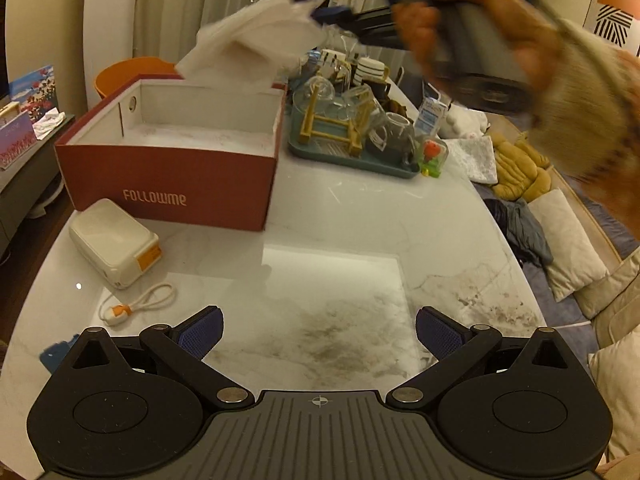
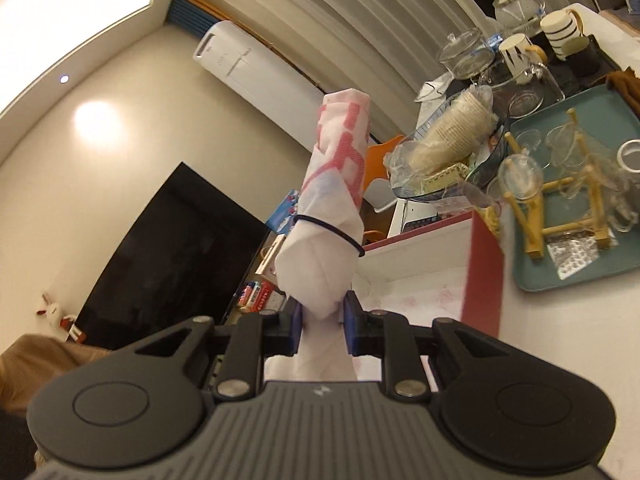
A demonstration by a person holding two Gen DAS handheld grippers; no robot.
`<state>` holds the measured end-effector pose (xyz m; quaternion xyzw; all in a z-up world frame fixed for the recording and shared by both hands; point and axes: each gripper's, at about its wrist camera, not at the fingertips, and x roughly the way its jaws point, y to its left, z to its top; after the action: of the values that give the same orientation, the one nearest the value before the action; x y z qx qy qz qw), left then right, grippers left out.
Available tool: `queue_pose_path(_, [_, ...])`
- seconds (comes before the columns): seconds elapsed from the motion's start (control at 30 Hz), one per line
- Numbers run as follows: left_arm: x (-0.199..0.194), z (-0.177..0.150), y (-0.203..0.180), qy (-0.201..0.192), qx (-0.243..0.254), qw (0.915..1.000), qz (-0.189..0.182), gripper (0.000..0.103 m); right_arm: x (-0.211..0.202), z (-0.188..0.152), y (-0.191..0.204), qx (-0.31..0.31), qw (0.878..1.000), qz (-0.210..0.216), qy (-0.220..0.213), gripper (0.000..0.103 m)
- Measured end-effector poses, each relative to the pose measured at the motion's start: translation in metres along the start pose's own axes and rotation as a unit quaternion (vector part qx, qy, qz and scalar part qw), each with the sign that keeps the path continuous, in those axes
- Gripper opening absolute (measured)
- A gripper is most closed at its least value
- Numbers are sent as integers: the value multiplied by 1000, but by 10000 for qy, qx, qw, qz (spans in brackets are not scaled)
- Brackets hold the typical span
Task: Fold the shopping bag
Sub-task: 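Grasp the banded bag with the right gripper and lift it, then lower the banded bag into the red box and open the right gripper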
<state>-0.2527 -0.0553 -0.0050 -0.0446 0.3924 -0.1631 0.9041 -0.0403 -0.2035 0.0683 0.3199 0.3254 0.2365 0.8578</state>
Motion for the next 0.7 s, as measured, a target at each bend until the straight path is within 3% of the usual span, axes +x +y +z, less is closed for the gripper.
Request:
queue_pose_path(0.1, [-12,-3,16,32,115,9998,-171,103,42,2,4,-214,9990,-386,-31,20])
queue_pose_path(0.2, [-19,-3,36,116,246,9989,-371,103,87,-5,0,-208,9943,-1028,205,20])
queue_pose_path(0.4, [-23,4,67,301,487,9953,-777,103,140,-40,-22,-120,9696,-2263,921,20])
queue_pose_path(0.47, [-25,9,71,293,546,9948,-810,103,145,-48,-27,-52,9633,-2507,962,20])
queue_pose_path(0.63, [-24,15,70,200,340,9966,-720,103,149,-51,-14,-610,9542,-2670,1203,25])
queue_pose_path(0.7, [-19,18,65,219,267,9976,-600,103,149,-51,-8,-822,9485,-2771,1300,34])
